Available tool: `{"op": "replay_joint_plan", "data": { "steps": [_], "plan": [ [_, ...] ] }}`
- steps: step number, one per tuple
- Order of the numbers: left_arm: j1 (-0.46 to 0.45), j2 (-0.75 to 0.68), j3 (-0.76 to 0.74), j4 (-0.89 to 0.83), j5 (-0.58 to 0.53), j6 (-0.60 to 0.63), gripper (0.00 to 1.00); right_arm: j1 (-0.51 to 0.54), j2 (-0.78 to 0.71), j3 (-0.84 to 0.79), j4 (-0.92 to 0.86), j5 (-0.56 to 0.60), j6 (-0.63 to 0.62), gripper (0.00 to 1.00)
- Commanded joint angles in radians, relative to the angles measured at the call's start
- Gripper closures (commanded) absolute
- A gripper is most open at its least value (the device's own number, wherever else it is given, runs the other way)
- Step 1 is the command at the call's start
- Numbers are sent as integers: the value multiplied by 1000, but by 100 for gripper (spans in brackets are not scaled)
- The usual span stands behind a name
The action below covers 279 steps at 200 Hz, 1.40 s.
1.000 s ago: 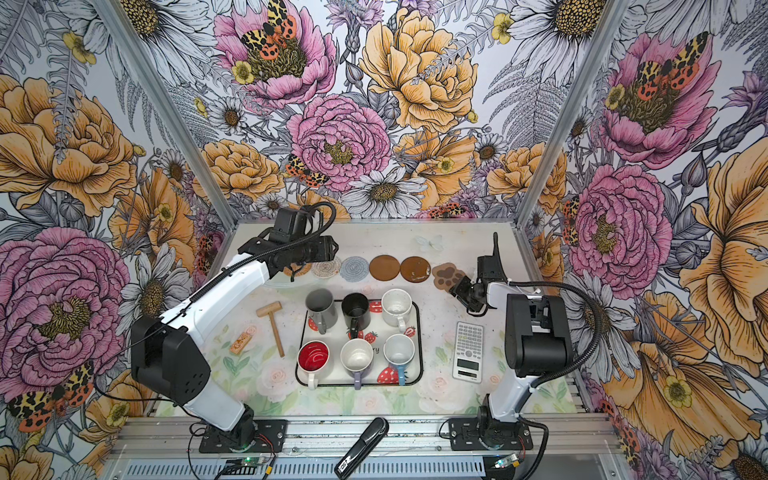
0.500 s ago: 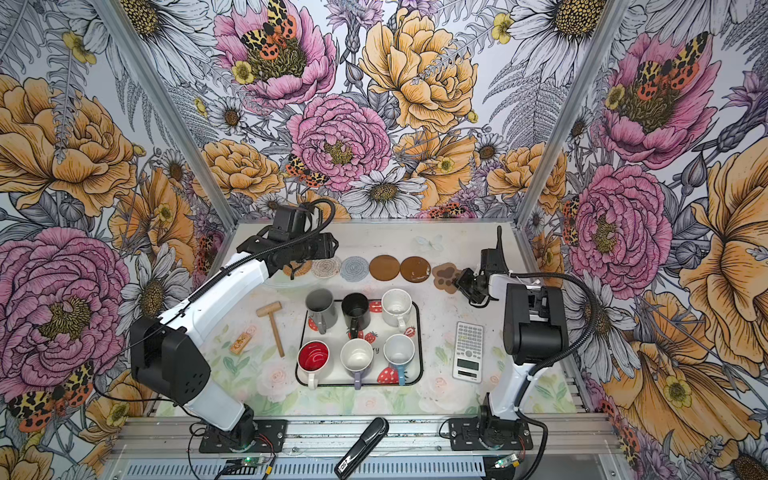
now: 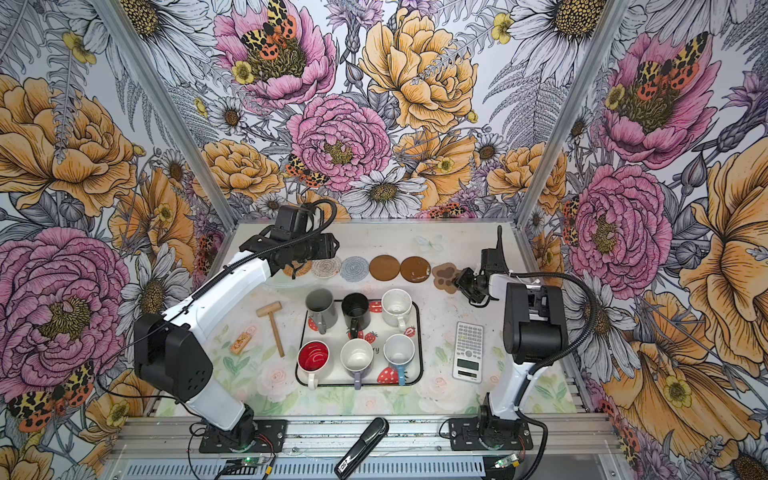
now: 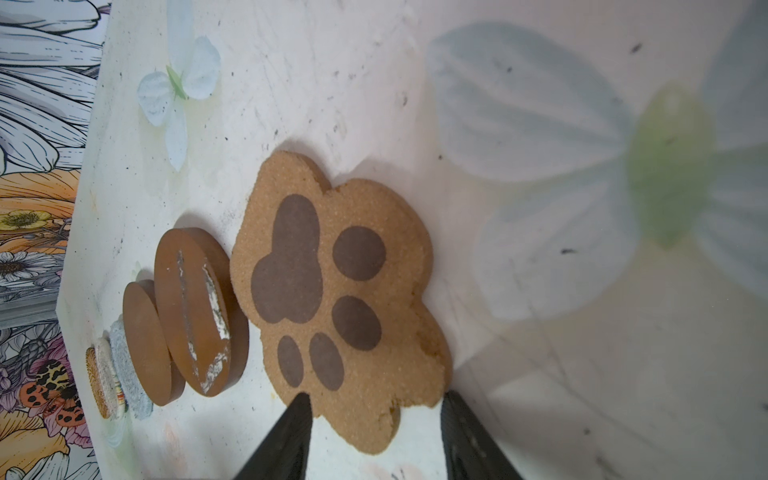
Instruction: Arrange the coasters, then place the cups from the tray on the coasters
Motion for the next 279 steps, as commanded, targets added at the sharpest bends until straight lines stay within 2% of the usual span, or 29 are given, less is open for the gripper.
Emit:
{"op": "replay_joint_plan", "data": {
  "steps": [1,155,279],
  "plan": [
    [-9,3,18,5,-13,-9,34,9,52,12,-29,8,0,47],
    [-8,-2,7,3,-19,-12,34,13,110,97,-29,-9,17,47],
    [-8,-11,-2,3,-21,-13,34,37,105,95,-29,-19,33,48]
  ]
}}
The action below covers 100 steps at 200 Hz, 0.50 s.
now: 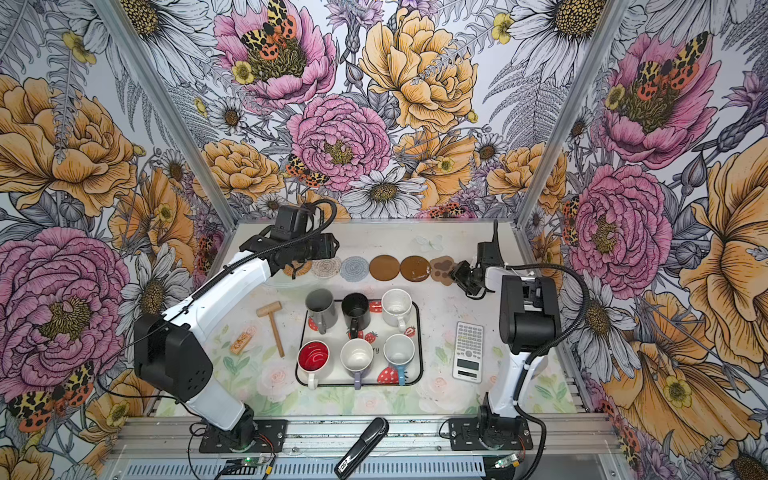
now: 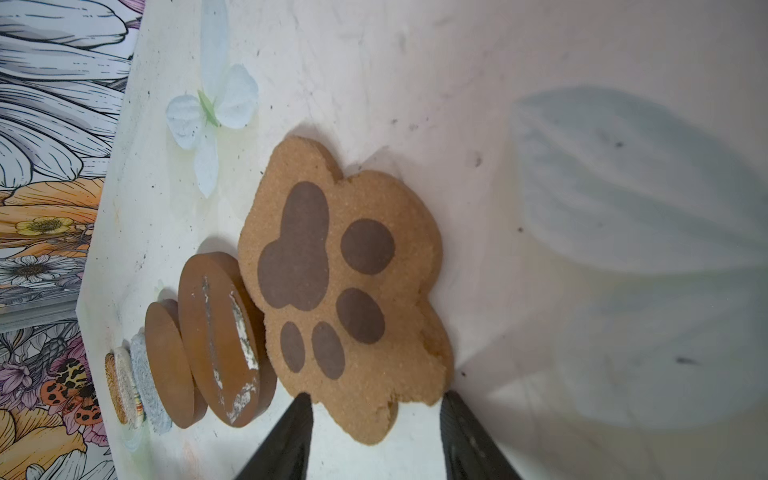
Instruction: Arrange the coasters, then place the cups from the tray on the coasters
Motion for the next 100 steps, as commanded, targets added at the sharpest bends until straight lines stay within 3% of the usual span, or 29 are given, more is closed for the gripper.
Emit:
{"op": "replay_joint_plan", "data": {
  "steps": [1,100],
  "plan": [
    [-8,-10,-3,4,-21,-10,34,15,22,-10,-31,3,14,48],
    [-2,-57,-40,4,-34,-4,33,14,-46,-29,-39,14,17,48]
  ]
}}
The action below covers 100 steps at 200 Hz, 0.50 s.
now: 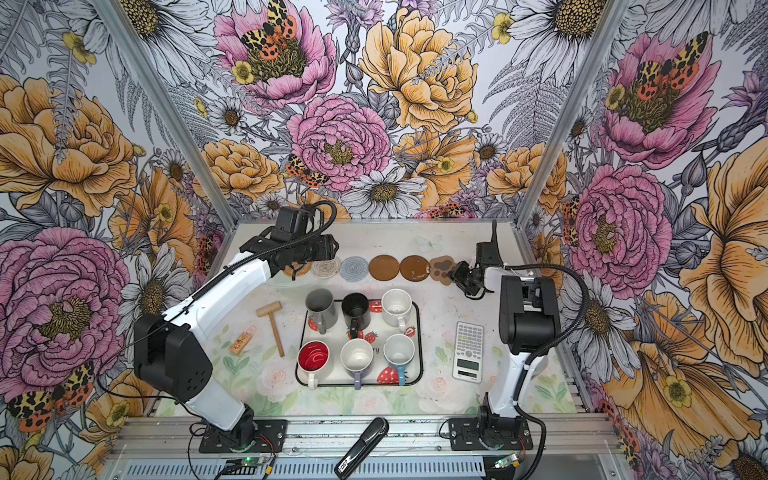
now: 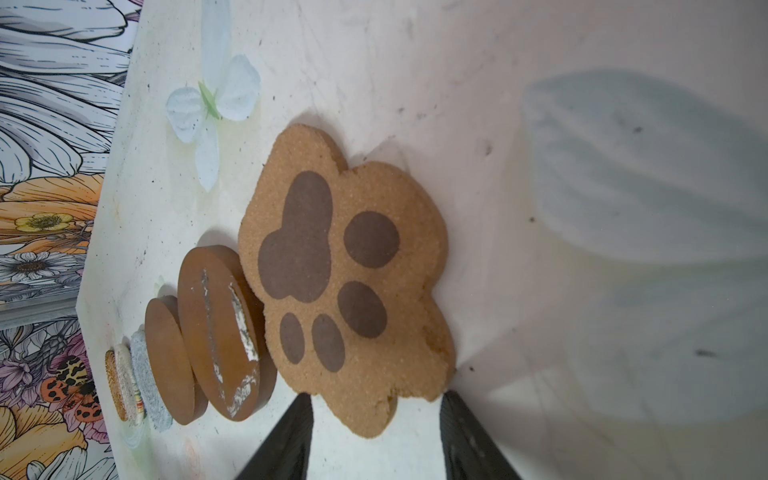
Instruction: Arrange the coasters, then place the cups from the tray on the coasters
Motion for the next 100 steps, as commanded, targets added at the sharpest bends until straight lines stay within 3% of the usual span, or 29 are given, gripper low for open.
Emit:
{"op": "replay_joint_plan", "data": {
  "steps": [1,62,100],
  "plan": [
    [-1,-51,-22,3,-23,-5,33,10,-40,-24,-34,13,14,48],
    [3,-89,-45,4,-28,-7,33,9,-106,-51,-45,25,8,49],
    [3,-91,-53,5,-89,-7,33,9,-146,-57,-54,18,-7,49]
  ]
}}
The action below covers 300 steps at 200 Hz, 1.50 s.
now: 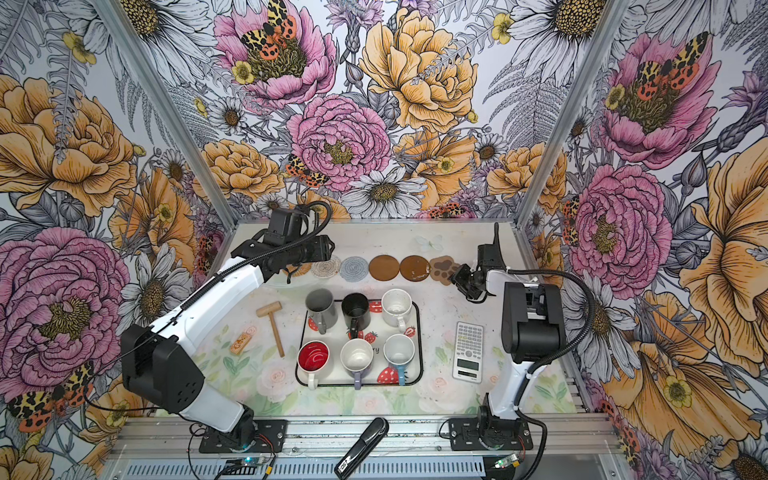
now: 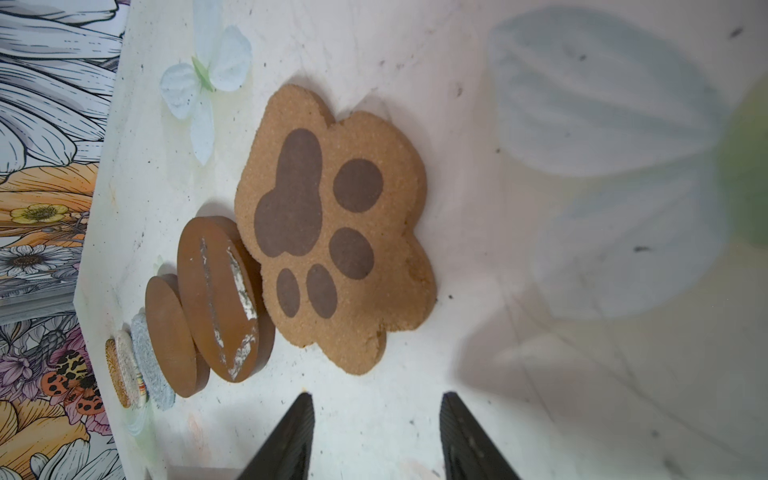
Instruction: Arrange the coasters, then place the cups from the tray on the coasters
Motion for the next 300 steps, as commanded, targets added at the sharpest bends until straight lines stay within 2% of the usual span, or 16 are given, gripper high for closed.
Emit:
{"op": "replay_joint_plan", "data": {
  "steps": [1,59,88,125,142,155,221,255,300],
  "plan": [
    [2,-22,-16,5,-63,-8,33,9,-60,-4,-5,9,-14,49],
    [-30,-51,-13,47,-201,-23,33,18,-181,-10,-16,8,-72,49],
    [-64,-92,-21,50,-340,-75,33,26,-277,-51,-16,62,-134,49],
    [-195,-213,-152,105,-529,-143,33,38,-356,-89,-17,76,-178,50],
    [-287,-273,-215,118,-650,-123,31,60,-403,-105,-16,94,-187,50],
    [-327,-313,-249,119,-698,-115,31,88,-443,-113,-16,118,-187,51],
    [-343,-474,-402,177,-721,-95,29,217,-605,-138,-39,187,-183,52],
    [-334,-541,-489,257,-693,-65,27,271,-638,-127,-85,201,-187,53],
    [-282,-575,-551,288,-654,-47,25,419,-646,-89,-216,311,-226,53]
  ]
}}
